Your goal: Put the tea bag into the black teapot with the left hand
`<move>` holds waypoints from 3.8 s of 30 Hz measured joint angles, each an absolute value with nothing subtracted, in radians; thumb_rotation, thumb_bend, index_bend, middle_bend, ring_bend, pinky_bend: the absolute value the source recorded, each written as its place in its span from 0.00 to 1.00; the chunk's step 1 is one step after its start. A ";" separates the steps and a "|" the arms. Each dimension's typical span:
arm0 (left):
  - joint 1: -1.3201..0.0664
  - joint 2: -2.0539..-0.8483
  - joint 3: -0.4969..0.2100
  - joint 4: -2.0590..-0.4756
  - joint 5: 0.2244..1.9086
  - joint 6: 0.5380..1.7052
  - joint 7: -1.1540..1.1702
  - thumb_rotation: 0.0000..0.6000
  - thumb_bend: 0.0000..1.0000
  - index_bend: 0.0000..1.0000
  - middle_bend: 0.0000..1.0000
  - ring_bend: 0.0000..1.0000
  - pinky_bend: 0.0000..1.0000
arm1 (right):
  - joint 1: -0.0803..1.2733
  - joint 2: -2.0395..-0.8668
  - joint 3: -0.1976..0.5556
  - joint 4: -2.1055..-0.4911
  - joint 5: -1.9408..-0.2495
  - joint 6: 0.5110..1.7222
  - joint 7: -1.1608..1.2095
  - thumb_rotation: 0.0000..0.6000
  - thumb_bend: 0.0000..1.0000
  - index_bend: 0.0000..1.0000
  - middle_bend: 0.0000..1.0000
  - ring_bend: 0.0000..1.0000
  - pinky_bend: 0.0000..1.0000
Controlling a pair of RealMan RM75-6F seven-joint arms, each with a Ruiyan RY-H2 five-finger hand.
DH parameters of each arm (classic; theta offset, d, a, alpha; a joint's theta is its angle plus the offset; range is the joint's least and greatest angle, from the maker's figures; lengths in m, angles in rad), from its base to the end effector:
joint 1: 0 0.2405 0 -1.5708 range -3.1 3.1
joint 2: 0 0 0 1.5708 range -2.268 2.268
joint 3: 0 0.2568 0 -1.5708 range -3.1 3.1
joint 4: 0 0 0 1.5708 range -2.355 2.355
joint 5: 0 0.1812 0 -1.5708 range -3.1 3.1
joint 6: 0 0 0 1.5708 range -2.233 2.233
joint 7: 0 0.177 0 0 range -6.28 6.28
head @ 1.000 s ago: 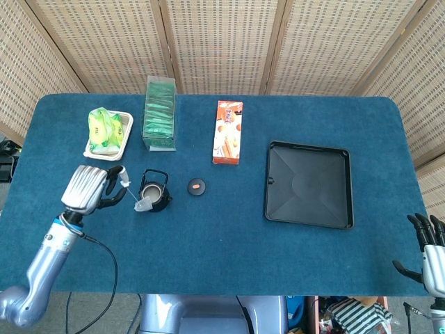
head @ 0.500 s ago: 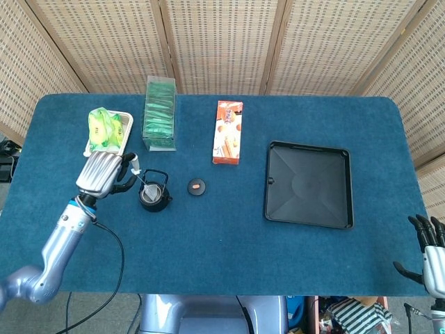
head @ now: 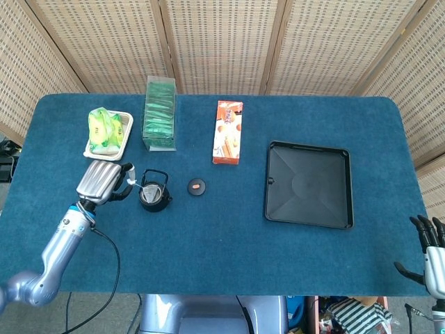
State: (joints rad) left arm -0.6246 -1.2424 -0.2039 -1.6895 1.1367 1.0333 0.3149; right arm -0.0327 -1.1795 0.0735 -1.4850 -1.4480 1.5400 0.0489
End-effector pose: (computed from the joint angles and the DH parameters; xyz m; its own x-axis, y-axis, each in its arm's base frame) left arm -0.1732 0.3606 0.1026 0.4547 0.1580 0.8765 0.8717 -0.2808 -0.4016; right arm -0.3432 -0.1775 0.1950 0.4130 0.0354 0.9100 -0.9018 0.1557 0.4032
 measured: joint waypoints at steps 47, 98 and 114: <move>-0.686 -1.140 -0.048 -1.855 0.944 0.928 0.643 1.00 0.84 0.17 0.84 0.80 0.74 | -0.036 -1.184 0.074 -1.477 -1.448 1.542 0.061 1.00 0.02 0.16 0.20 0.01 0.12; -0.846 -1.245 0.023 -1.798 0.817 0.990 0.605 1.00 0.85 0.15 0.79 0.77 0.73 | -0.045 -1.188 0.078 -1.466 -1.446 1.546 0.075 1.00 0.02 0.16 0.22 0.01 0.12; -0.606 -1.204 0.024 -1.796 1.142 1.325 0.357 1.00 0.61 0.14 0.43 0.42 0.52 | -0.019 -1.177 0.090 -1.474 -1.464 1.537 0.059 1.00 0.02 0.16 0.21 0.01 0.12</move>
